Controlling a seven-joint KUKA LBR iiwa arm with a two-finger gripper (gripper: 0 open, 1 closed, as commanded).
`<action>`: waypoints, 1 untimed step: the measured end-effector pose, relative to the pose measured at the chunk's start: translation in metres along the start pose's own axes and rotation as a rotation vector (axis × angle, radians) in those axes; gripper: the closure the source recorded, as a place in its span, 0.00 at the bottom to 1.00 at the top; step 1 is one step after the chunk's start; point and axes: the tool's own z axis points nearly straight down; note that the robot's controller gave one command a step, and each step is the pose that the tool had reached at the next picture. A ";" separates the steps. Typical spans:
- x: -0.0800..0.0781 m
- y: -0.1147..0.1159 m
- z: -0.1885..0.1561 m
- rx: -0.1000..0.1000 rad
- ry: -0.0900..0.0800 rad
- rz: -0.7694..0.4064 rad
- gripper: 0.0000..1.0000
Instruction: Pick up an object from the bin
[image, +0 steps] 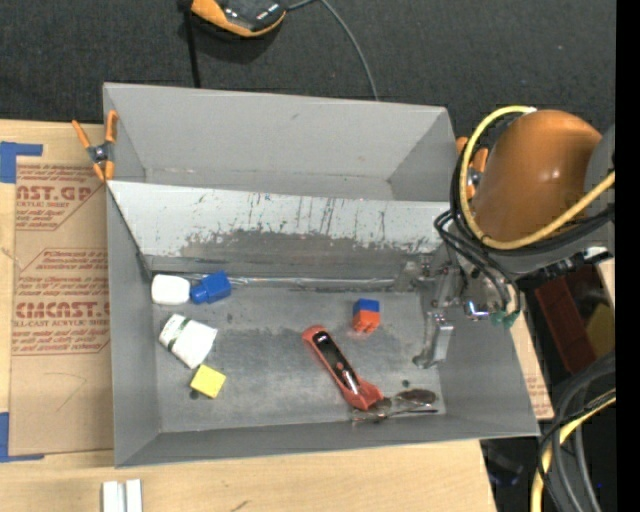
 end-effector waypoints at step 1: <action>-0.001 0.000 -0.005 0.001 -0.008 -0.001 0.00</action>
Offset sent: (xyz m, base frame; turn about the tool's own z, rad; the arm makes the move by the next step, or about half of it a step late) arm -0.0229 0.0255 -0.1651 0.3663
